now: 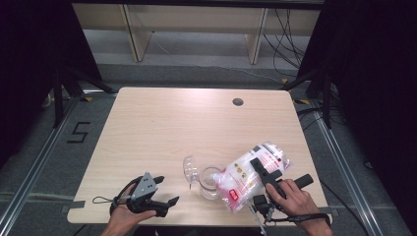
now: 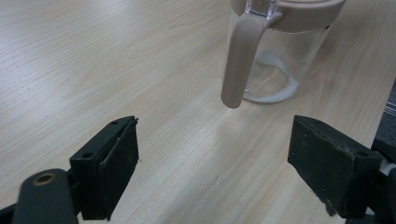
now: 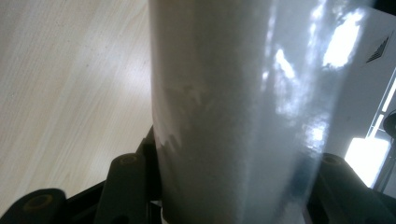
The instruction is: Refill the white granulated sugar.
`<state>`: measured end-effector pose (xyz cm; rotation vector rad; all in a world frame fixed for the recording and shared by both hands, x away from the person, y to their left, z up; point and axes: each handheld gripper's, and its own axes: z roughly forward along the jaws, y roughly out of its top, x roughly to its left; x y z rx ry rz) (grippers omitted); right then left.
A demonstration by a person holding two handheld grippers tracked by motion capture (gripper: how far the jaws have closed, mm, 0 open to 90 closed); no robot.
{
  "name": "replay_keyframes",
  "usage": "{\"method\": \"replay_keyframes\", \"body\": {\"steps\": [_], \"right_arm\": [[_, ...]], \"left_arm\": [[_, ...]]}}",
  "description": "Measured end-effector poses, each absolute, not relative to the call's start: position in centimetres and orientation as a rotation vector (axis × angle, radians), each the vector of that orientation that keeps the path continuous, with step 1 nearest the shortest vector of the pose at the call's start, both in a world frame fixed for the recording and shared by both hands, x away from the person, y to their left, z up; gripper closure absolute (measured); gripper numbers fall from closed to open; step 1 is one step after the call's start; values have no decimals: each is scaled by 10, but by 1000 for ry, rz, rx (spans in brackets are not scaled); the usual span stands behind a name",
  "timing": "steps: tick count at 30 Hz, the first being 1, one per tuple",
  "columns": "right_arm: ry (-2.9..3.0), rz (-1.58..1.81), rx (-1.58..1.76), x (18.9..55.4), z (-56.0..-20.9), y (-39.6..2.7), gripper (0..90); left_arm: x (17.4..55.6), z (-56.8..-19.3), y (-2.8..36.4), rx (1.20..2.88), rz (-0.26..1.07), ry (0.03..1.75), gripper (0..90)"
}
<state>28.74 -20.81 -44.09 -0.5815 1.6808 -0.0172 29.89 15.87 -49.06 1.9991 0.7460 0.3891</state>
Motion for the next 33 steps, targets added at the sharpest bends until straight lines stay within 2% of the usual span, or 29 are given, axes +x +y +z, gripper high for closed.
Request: {"method": "replay_keyframes", "body": {"steps": [12,33], "right_arm": [[1705,-8,-566,288,-444,-209,524],[1697,-17,-560,287,-443,-210,528]], "left_arm": [[299,-490,161,2036,404,732,159],[298,-491,159,2001,380,758,160]]}}
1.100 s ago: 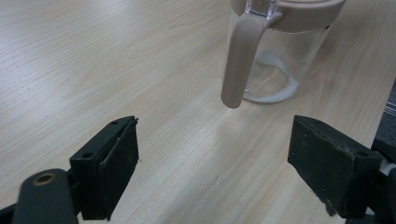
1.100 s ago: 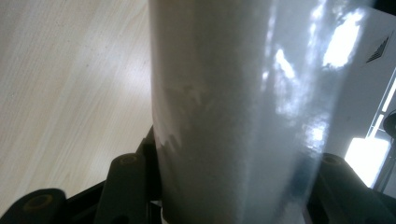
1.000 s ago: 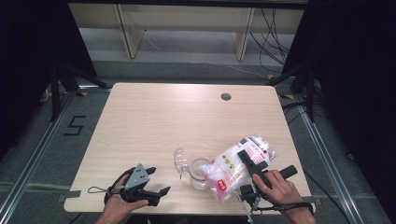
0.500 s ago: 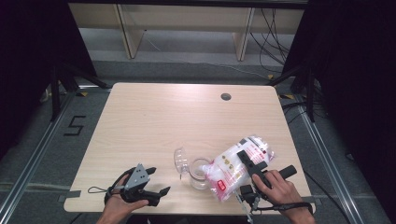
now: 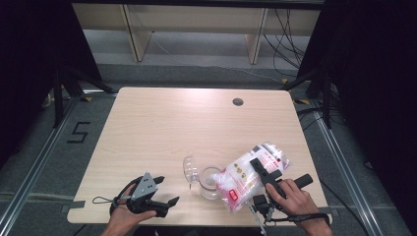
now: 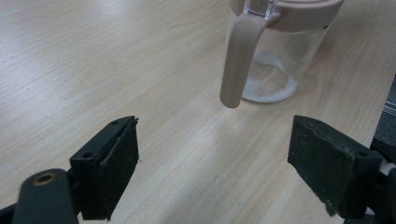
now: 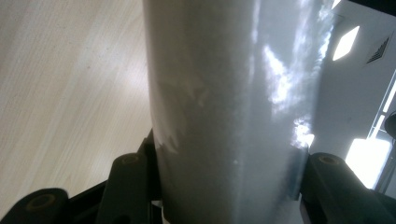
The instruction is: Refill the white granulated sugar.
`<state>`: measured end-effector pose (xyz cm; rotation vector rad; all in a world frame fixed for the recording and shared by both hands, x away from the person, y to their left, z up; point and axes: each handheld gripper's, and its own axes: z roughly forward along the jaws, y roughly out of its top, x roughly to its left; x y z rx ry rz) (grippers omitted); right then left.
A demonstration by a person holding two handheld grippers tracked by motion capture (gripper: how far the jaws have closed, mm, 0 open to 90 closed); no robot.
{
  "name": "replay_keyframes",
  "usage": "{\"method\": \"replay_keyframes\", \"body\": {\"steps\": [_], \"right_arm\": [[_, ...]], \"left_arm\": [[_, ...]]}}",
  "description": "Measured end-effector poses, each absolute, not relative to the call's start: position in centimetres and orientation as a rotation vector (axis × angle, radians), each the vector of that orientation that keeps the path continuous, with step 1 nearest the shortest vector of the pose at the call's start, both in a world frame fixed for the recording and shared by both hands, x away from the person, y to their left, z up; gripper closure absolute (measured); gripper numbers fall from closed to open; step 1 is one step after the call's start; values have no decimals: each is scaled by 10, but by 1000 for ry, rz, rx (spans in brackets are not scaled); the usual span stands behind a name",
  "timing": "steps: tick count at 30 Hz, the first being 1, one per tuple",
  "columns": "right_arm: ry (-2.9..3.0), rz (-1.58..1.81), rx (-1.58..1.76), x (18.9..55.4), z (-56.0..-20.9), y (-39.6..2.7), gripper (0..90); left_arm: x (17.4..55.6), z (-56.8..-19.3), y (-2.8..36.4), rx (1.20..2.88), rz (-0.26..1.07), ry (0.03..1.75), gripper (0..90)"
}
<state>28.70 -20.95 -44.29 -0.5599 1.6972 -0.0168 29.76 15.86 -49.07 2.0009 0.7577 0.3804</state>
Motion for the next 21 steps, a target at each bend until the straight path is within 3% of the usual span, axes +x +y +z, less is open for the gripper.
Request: {"method": "replay_keyframes", "body": {"steps": [21], "right_arm": [[1678,-20,-592,288,-441,-208,531]], "left_arm": [[298,-491,158,1991,378,759,160]]}}
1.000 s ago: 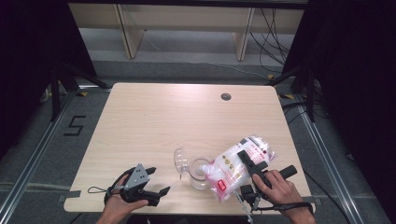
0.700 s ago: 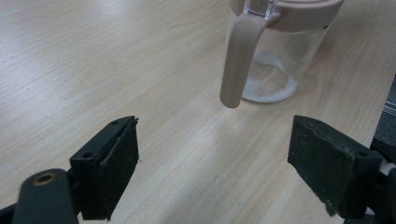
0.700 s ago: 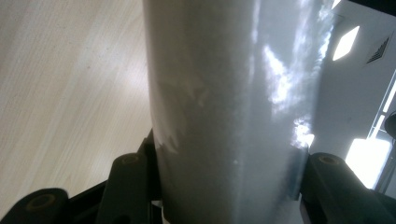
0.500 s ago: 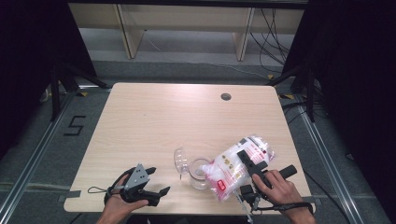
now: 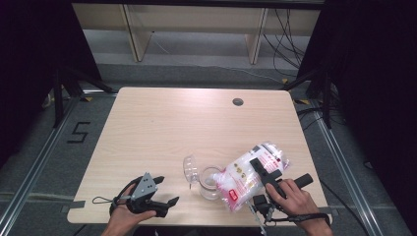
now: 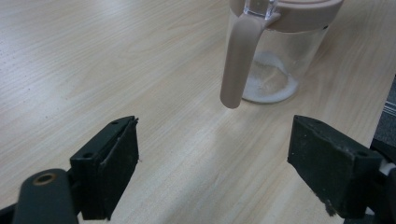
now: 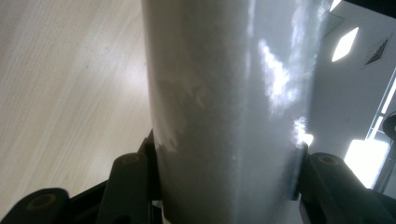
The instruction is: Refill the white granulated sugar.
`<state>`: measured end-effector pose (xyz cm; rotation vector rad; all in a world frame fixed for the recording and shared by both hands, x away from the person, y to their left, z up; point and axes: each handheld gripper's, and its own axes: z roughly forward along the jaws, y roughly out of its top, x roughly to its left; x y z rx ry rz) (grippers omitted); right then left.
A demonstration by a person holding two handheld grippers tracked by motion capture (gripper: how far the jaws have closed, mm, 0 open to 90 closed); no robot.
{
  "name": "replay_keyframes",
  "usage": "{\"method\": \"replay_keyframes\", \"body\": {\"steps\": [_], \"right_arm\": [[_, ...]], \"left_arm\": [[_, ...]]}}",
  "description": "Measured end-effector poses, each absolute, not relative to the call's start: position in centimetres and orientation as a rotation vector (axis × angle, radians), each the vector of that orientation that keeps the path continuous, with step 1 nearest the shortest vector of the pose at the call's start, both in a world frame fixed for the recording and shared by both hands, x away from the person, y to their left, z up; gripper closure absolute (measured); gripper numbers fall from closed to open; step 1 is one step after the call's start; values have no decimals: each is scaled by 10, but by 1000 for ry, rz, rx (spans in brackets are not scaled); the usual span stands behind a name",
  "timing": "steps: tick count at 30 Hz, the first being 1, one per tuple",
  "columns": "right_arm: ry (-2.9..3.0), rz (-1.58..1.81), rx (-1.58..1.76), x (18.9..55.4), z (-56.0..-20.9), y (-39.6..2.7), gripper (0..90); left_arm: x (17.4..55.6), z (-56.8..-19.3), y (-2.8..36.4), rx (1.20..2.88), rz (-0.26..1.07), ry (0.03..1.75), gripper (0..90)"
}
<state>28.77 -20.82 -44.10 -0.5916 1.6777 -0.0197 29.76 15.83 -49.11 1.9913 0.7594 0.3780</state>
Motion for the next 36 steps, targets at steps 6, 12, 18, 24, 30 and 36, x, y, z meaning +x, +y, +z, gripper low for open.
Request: {"method": "replay_keyframes", "body": {"steps": [6,12,18,24,30,36], "right_arm": [[1676,-26,-599,287,-440,-208,532],[1677,-26,-601,287,-440,-208,532],[1690,-22,-568,286,-442,-208,533],[1689,-22,-569,286,-442,-208,534],[1688,-24,-572,286,-442,-208,535],[1691,-30,-576,286,-442,-208,536]], "left_arm": [[298,-491,159,2000,376,756,160],[297,-491,159,1999,372,761,160],[298,-490,159,2004,374,754,160],[297,-491,159,1999,379,757,160],[297,-491,159,1998,380,757,160],[297,-491,159,2000,379,756,160]]}}
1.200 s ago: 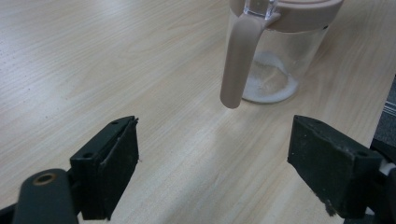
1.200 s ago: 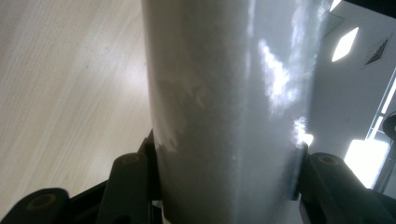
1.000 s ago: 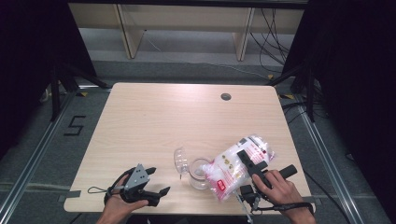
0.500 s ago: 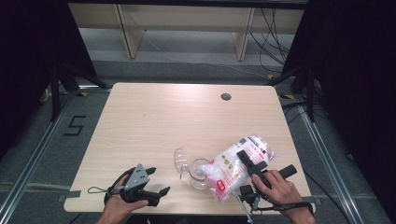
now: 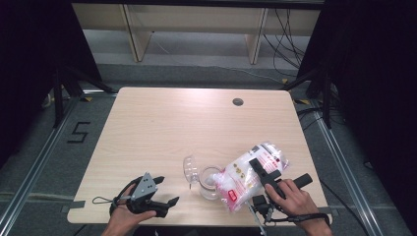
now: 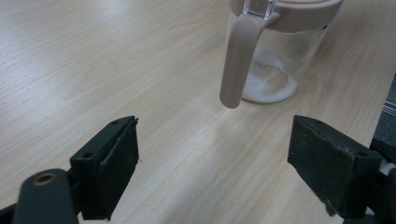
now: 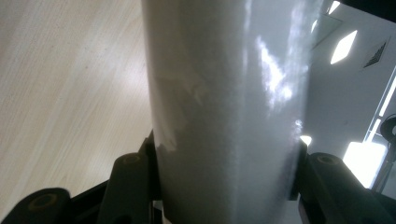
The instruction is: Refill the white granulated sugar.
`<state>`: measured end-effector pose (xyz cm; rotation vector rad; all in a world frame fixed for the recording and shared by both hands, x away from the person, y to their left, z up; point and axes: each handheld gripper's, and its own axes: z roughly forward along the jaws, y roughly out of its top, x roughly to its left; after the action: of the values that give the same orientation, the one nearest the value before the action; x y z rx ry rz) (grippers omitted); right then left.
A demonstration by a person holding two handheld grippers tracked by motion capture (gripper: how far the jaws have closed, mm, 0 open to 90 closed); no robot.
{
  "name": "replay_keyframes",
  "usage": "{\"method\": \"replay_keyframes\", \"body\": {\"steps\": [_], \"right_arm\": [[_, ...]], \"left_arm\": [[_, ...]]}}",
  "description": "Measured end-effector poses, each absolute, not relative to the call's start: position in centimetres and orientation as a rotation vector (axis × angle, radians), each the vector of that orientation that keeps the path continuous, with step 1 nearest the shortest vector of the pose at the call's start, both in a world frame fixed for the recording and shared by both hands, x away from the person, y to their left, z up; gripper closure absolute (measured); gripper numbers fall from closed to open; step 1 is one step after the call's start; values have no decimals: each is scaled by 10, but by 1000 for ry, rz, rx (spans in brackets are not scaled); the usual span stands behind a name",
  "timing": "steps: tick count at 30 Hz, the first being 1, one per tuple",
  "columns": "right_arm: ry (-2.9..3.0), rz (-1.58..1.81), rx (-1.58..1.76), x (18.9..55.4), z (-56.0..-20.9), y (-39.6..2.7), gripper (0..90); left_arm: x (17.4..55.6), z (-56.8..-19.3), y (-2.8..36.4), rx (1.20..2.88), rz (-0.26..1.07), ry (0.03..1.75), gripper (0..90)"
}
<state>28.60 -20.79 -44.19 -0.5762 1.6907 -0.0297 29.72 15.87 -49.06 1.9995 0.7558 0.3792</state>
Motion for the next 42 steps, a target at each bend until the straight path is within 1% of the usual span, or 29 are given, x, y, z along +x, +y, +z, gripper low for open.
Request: {"method": "replay_keyframes", "body": {"steps": [42], "right_arm": [[1655,-47,-607,283,-438,-204,540]], "left_arm": [[297,-491,158,1994,375,762,160]]}}
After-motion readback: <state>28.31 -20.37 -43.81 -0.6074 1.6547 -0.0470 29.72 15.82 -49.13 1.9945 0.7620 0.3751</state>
